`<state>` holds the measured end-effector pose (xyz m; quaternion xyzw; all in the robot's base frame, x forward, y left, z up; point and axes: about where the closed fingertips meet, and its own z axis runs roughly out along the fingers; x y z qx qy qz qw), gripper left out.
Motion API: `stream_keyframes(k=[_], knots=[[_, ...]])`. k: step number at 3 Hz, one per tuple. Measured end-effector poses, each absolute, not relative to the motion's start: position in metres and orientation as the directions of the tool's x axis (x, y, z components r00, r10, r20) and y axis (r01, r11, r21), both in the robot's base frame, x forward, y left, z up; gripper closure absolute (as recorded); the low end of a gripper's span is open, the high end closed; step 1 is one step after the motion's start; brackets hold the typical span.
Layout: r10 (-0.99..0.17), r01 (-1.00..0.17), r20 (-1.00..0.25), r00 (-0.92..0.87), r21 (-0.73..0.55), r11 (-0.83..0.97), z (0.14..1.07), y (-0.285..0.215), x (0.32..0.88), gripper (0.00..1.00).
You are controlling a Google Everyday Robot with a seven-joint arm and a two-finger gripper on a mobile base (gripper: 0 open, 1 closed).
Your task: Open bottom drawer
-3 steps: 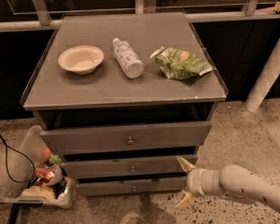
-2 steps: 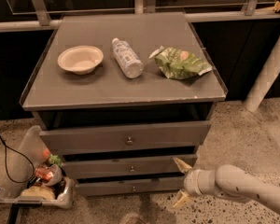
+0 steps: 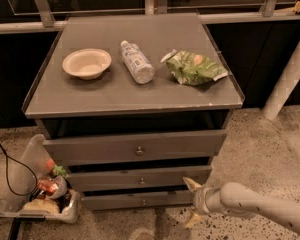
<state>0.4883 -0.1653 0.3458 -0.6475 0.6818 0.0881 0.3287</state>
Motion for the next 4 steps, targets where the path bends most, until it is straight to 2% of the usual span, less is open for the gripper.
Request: stream_keyframes(k=[2, 4], knots=[[-0.842, -0.927, -0.527, 0.117, -0.363, 0.098, 0.298, -0.174, 0.492, 0.0], [-0.786, -0.919, -0.595, 0.17, -0.383, 0.091, 0.281, -0.164, 0.503, 0.0]])
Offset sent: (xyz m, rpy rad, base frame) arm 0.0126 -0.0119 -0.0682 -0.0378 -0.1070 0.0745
